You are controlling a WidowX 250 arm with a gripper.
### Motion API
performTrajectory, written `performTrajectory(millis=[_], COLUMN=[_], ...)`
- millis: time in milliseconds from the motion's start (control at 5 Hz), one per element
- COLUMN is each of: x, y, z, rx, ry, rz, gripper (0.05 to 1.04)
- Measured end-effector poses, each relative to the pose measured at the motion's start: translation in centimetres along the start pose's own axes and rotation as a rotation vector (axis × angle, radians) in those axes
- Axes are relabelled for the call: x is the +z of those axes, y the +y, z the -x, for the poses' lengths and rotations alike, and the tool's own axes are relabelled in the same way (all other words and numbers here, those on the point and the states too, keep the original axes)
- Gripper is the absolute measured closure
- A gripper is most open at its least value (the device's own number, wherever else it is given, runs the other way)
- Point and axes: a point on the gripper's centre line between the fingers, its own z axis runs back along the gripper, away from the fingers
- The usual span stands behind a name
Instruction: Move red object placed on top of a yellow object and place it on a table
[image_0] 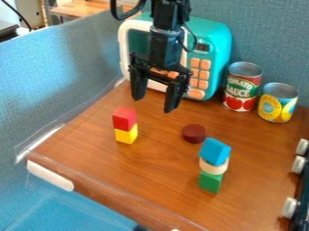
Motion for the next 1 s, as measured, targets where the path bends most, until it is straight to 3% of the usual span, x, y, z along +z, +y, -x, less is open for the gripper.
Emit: performTrajectory(millis=[400, 600, 800, 1000], x=[-2.1, -2.2, -1.9, -1.5], y=[1.4, 2.5, 2.8, 5.0], z=[1.3, 2.1, 2.2, 1.7], rx=[0.057, 0.097, 0.098, 0.147], ry=[0.075, 0.103, 0.099, 0.049], rz=[0.022, 0.027, 0.012, -0.024], gripper=[0.082, 0.082, 0.082, 0.082])
